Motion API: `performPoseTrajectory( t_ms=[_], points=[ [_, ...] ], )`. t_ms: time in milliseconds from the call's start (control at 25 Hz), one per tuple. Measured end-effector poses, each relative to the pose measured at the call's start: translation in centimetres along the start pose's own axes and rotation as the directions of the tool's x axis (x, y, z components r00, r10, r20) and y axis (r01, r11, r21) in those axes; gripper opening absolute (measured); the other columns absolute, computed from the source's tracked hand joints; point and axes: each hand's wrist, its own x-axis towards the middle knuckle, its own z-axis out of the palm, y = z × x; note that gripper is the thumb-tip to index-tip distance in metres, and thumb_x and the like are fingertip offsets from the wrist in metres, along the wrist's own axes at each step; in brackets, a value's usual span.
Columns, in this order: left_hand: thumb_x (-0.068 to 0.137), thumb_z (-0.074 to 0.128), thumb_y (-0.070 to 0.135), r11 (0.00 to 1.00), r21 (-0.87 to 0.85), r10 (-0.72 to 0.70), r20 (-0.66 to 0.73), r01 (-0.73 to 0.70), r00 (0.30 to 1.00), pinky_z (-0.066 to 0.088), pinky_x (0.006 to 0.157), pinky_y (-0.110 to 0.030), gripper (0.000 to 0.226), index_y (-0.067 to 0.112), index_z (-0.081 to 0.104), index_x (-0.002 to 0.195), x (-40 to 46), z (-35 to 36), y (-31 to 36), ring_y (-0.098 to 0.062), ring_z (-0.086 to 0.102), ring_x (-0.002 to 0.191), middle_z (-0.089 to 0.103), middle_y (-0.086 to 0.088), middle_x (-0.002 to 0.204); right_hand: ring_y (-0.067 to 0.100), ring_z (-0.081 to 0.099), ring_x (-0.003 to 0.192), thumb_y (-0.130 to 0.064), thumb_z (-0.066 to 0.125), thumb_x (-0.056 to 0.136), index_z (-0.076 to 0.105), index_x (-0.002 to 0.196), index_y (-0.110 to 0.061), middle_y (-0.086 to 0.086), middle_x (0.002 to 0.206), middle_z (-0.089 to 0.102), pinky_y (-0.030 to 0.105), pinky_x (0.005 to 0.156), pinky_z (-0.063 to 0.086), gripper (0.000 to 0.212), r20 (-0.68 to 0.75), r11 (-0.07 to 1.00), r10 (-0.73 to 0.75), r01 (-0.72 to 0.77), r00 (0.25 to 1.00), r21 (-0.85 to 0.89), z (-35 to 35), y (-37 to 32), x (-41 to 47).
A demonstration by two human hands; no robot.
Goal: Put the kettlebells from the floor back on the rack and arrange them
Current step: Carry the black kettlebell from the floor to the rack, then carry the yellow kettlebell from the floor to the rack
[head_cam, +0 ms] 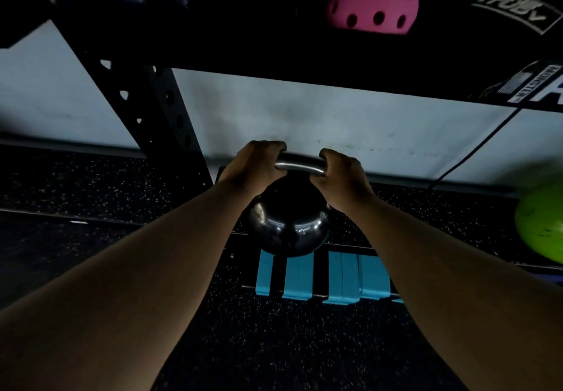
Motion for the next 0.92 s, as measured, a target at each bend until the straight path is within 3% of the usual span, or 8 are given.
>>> performPoseTrajectory(
  t_ms=[80, 160, 280, 400, 480, 640, 760, 920],
  points=[
    [0.079, 0.067, 0.016, 0.999, -0.032, -0.021, 0.012, 0.021, 1.000, 0.039, 0.065, -0.029, 0.017, 0.014, 0.058, 0.094, 0.0, 0.0, 0.0, -0.029, 0.063, 0.083, 0.065, -0.007, 0.087, 0.032, 0.059, 0.092, -0.022, 0.063, 0.083, 0.055, 0.105, -0.014, 0.009, 0.092, 0.060, 0.033, 0.069, 0.043, 0.025, 0.047, 0.999, 0.018, -0.016, 0.999, -0.033, -0.4, -0.2, 0.0],
    [0.077, 0.069, 0.015, 0.993, -0.096, -0.064, 0.027, 0.067, 0.998, 0.047, 0.071, -0.034, 0.038, 0.017, 0.051, 0.110, -0.6, -0.3, 0.0, -0.027, 0.061, 0.095, 0.060, -0.009, 0.105, 0.031, 0.047, 0.112, -0.033, 0.065, 0.081, 0.048, 0.122, -0.022, 0.009, 0.116, 0.054, 0.038, 0.086, 0.041, 0.045, 0.087, 0.994, -0.007, 0.016, 0.996, -0.104, -0.9, -0.8, -0.2],
    [0.074, 0.072, 0.016, 0.986, -0.089, -0.141, 0.033, 0.144, 0.989, 0.050, 0.091, -0.047, 0.074, 0.026, 0.033, 0.136, -2.9, -1.2, 0.0, -0.030, 0.046, 0.120, 0.044, -0.009, 0.131, 0.029, 0.032, 0.127, -0.039, 0.063, 0.081, 0.036, 0.138, -0.032, 0.006, 0.132, 0.044, 0.042, 0.100, 0.030, 0.063, 0.091, 0.971, -0.157, 0.171, 0.983, -0.167, -2.4, -2.1, -1.0],
    [0.076, 0.070, 0.021, 0.973, 0.016, -0.229, 0.020, 0.229, 0.973, 0.040, 0.102, -0.051, 0.082, 0.027, 0.026, 0.144, -6.8, -3.5, -0.9, -0.032, 0.033, 0.132, 0.033, -0.008, 0.144, 0.029, 0.020, 0.140, -0.037, 0.061, 0.084, 0.036, 0.142, -0.029, 0.006, 0.140, 0.040, 0.045, 0.115, 0.020, 0.064, 0.119, 0.898, -0.354, 0.372, 0.928, -0.233, -2.9, -4.5, -1.7],
    [0.078, 0.068, 0.025, 0.948, 0.127, -0.299, 0.050, 0.291, 0.953, 0.036, 0.104, -0.051, 0.070, 0.027, 0.034, 0.140, -10.6, -5.1, -2.2, -0.033, 0.033, 0.132, 0.035, -0.007, 0.144, 0.032, 0.023, 0.141, -0.033, 0.062, 0.085, 0.043, 0.139, -0.024, 0.007, 0.134, 0.045, 0.045, 0.116, 0.019, 0.059, 0.164, 0.838, -0.467, 0.494, 0.869, -0.232, -2.0, -6.8, -3.0],
    [0.085, 0.062, 0.025, 0.875, 0.278, -0.452, 0.172, 0.397, 0.876, 0.033, 0.103, -0.044, 0.055, 0.027, 0.042, 0.136, -21.6, -7.0, -5.2, -0.029, 0.035, 0.133, 0.038, -0.005, 0.145, 0.033, 0.040, 0.126, -0.034, 0.062, 0.082, 0.051, 0.130, -0.024, 0.007, 0.121, 0.055, 0.047, 0.104, 0.037, 0.050, 0.331, 0.729, -0.588, 0.660, 0.739, -0.179, 3.0, -11.9, -8.4],
    [0.085, 0.061, 0.024, 0.823, 0.328, -0.540, 0.198, 0.464, 0.818, 0.035, 0.103, -0.044, 0.057, 0.029, 0.039, 0.138, -31.1, -6.8, -6.7, -0.027, 0.037, 0.133, 0.038, -0.003, 0.147, 0.029, 0.041, 0.124, -0.039, 0.059, 0.084, 0.046, 0.130, -0.030, 0.003, 0.123, 0.052, 0.047, 0.102, 0.039, 0.049, 0.472, 0.734, -0.567, 0.674, 0.675, -0.084, 8.2, -14.6, -13.8],
    [0.084, 0.058, 0.018, 0.729, 0.380, -0.680, 0.311, 0.569, 0.664, 0.037, 0.101, -0.045, 0.057, 0.027, 0.041, 0.137, -45.6, -5.4, -8.7, -0.027, 0.040, 0.131, 0.042, -0.004, 0.143, 0.028, 0.042, 0.122, -0.041, 0.056, 0.088, 0.040, 0.134, -0.034, 0.001, 0.127, 0.050, 0.047, 0.099, 0.042, 0.049, 0.655, 0.707, -0.534, 0.707, 0.535, -0.001, 16.3, -17.3, -23.6]
  ],
)
